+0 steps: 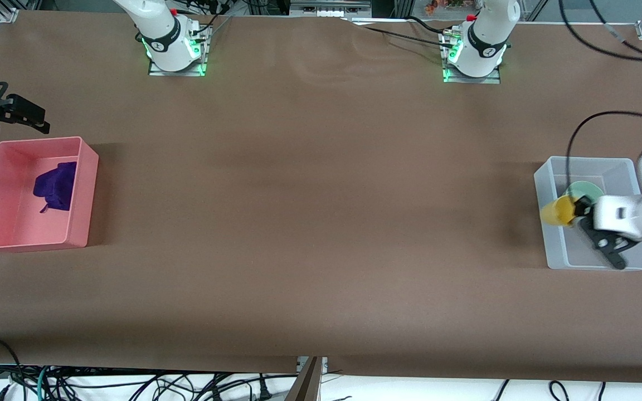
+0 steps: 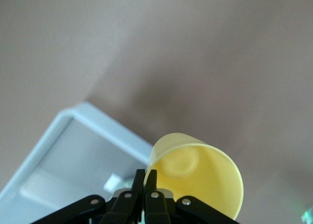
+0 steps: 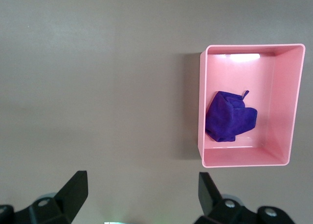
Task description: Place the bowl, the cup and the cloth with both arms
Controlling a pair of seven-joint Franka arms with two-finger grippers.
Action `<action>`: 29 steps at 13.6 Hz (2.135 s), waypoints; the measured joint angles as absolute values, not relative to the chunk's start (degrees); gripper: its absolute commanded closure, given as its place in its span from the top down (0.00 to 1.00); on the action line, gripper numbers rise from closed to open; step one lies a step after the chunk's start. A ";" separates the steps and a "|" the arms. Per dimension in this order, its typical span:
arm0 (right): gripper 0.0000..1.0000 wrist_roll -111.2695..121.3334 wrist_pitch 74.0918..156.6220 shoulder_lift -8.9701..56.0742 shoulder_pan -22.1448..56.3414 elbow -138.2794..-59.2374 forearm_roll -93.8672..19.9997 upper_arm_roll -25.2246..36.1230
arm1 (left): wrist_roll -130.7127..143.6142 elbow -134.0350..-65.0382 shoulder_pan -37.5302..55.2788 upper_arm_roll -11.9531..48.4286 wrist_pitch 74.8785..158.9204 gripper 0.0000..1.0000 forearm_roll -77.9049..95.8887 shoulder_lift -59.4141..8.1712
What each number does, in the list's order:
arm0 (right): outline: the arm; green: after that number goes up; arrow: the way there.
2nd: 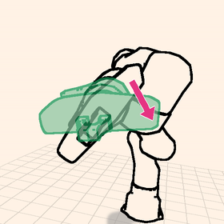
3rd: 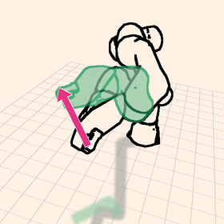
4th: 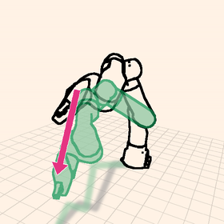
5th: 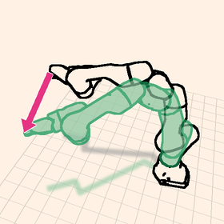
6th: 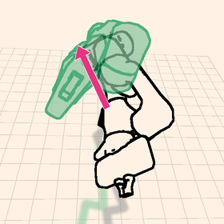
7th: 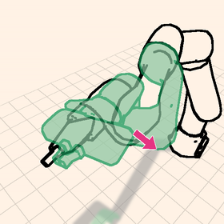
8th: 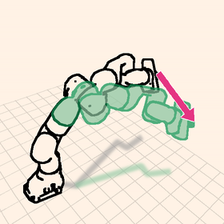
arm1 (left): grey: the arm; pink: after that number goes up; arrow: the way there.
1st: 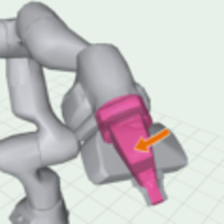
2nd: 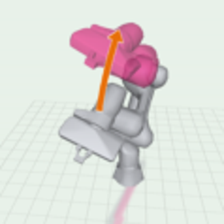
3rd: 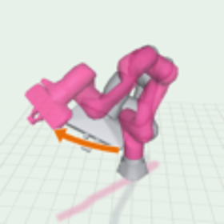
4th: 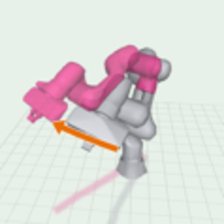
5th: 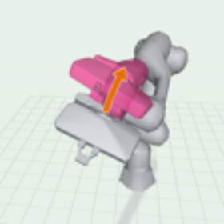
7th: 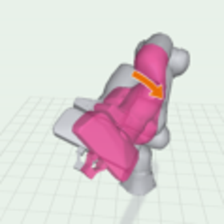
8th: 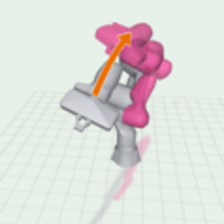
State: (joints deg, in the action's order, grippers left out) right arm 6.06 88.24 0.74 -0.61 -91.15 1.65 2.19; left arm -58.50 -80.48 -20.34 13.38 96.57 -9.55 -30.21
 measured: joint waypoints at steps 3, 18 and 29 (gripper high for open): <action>1.00 6.06 88.26 1.26 -0.63 -90.50 1.66 2.27 | -67.02 -81.97 -26.68 12.85 95.19 0.00 -11.78 -29.93; 1.00 6.07 88.32 1.98 -0.67 -90.21 1.99 2.37 | -73.65 -93.39 -34.46 13.85 110.42 1.00 -13.75 -31.84; 1.00 6.06 88.32 2.01 -0.67 -90.20 2.04 2.37 | -35.48 -87.30 -32.25 29.03 91.88 1.00 -12.24 -17.65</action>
State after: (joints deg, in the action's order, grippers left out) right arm 6.06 88.32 2.01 -0.67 -90.20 2.04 2.37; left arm -35.48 -87.30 -32.25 29.03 91.88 -12.24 -17.65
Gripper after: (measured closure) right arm 0.000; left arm 0.000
